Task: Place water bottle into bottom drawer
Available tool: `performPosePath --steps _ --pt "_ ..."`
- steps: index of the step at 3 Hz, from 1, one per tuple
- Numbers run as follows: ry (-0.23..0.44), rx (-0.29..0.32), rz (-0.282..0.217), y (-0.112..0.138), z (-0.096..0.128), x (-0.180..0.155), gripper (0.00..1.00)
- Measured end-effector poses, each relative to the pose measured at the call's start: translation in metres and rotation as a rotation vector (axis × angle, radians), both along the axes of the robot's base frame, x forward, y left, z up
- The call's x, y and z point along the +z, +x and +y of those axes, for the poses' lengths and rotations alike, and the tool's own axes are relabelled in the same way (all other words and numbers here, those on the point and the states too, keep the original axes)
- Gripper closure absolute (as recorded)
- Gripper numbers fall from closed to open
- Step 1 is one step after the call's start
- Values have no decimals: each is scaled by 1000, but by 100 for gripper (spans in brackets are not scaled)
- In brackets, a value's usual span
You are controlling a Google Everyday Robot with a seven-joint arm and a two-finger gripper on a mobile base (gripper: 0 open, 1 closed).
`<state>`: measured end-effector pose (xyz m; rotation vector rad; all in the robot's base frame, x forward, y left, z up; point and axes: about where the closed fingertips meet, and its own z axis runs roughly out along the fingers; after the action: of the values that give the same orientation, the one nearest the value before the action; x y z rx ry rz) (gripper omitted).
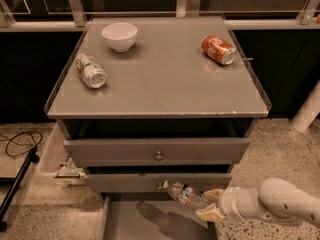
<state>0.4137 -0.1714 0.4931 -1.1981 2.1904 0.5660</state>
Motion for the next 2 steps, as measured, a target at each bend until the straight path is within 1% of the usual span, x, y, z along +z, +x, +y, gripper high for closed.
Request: performPosePath --steps 1,2 --pt "37 29 -40 35 4 -43 100" --pt "54 79 -128 59 6 -78 100"
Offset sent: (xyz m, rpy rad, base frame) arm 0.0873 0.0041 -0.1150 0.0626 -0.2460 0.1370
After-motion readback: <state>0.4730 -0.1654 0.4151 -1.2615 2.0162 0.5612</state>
